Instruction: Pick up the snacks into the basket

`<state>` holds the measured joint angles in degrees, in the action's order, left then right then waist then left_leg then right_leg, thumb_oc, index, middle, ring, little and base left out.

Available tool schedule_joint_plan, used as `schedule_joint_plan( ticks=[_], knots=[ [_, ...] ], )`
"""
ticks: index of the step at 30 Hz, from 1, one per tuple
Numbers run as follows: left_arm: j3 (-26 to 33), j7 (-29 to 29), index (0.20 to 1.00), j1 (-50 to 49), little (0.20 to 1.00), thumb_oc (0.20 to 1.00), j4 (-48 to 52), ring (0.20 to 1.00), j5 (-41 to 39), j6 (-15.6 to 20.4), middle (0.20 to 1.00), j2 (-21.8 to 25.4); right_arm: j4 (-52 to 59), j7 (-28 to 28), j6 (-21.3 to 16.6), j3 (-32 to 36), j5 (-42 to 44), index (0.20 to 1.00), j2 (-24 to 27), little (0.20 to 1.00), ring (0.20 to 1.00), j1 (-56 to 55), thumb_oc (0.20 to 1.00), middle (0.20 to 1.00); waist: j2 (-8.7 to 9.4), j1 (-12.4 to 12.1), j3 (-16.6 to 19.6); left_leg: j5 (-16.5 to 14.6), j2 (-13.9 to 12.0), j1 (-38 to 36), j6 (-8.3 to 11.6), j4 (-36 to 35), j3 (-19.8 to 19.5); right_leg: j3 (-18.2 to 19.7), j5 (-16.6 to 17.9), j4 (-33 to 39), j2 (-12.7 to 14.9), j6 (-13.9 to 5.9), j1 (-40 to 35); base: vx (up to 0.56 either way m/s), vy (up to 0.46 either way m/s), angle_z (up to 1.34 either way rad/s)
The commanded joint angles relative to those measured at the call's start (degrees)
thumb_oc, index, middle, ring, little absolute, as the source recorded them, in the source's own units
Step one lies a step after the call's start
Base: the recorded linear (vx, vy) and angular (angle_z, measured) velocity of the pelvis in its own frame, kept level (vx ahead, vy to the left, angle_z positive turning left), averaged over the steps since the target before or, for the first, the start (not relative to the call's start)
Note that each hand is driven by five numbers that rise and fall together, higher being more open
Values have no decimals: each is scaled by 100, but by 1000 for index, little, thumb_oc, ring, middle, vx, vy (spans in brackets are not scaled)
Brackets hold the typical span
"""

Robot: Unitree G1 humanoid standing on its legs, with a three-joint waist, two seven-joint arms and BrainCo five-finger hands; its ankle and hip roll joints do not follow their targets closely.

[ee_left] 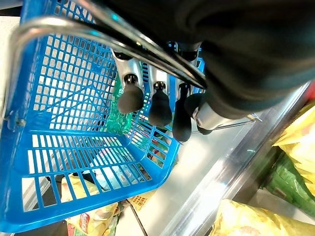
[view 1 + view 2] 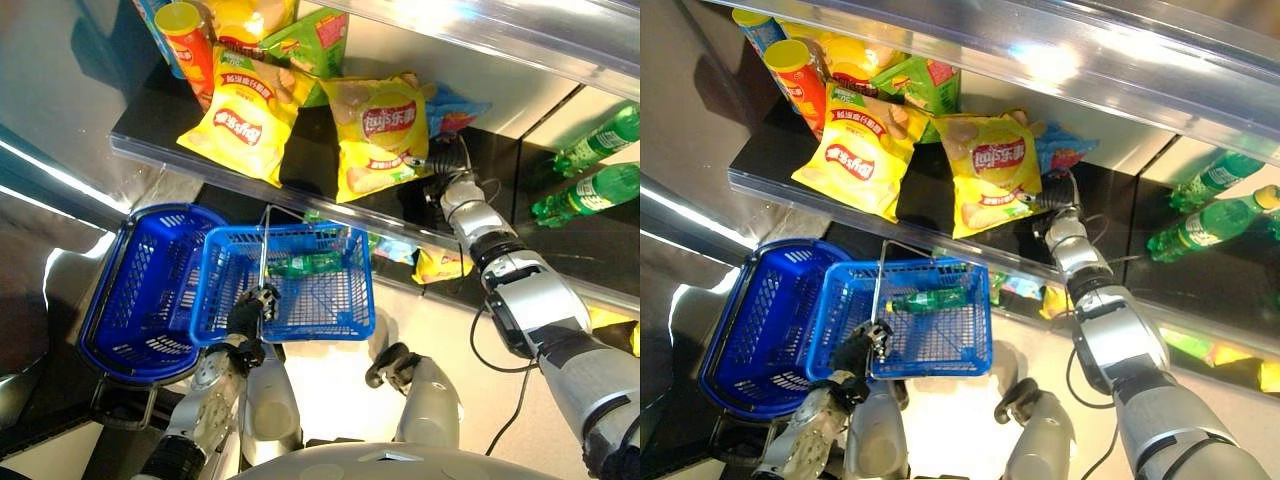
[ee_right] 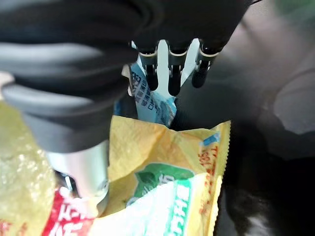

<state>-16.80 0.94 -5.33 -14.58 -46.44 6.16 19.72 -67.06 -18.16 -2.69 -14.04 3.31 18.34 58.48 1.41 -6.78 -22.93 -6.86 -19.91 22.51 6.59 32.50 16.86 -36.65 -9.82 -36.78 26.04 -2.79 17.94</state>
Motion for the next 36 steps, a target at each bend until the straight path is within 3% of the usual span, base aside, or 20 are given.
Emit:
schedule_joint_plan(
  ticks=[1,9,22,23,24,25,36],
  knots=[
    [195,16,200,-100,200,200,1231,200,-318,758,200,229,-410,85,-106,67,17,1000,-94,1000,1000,386,1000,1000,-140,-276,107,76,67,-336,-134,-276,-16,461,1176,-251,286,-1051,-142,0,0,0],
    [207,33,200,-117,200,200,1243,200,-285,732,200,212,-660,88,118,-312,-825,1000,-167,1000,1000,558,1000,1000,-107,-209,96,99,67,-348,-132,-303,16,515,1191,-239,265,-1038,-99,0,0,0],
    [231,-2,200,-68,200,200,1191,200,-266,757,200,184,-336,367,-152,-62,131,1000,-350,1000,1000,283,1000,1000,-143,-235,59,114,87,-357,-135,-311,2,498,1179,-274,297,-1046,-105,0,0,0],
    [238,-1,200,-69,200,200,1177,200,-263,757,200,181,-274,361,-171,-67,161,793,-352,793,793,276,793,793,-144,-238,54,117,88,-356,-133,-308,3,498,1180,-275,300,-1044,-108,0,0,0],
    [238,-2,200,-69,200,200,1176,200,-263,757,200,180,-271,360,-169,-67,161,335,-352,335,335,274,335,335,-145,-238,53,117,88,-356,-133,-308,3,498,1180,-276,300,-1044,-108,0,0,0],
    [228,-18,200,-85,200,200,1178,200,-271,766,200,172,-157,360,-229,-34,314,200,-372,200,200,257,200,200,-149,-237,56,122,91,-348,-130,-309,2,486,1177,-276,306,-1044,-111,0,0,0],
    [254,25,200,-94,200,200,1160,200,-279,799,200,181,315,164,-307,-85,111,200,-283,200,200,213,200,200,-145,-225,74,121,88,-367,-131,-315,15,490,1195,-286,314,-1046,-92,0,0,0]
  ],
)
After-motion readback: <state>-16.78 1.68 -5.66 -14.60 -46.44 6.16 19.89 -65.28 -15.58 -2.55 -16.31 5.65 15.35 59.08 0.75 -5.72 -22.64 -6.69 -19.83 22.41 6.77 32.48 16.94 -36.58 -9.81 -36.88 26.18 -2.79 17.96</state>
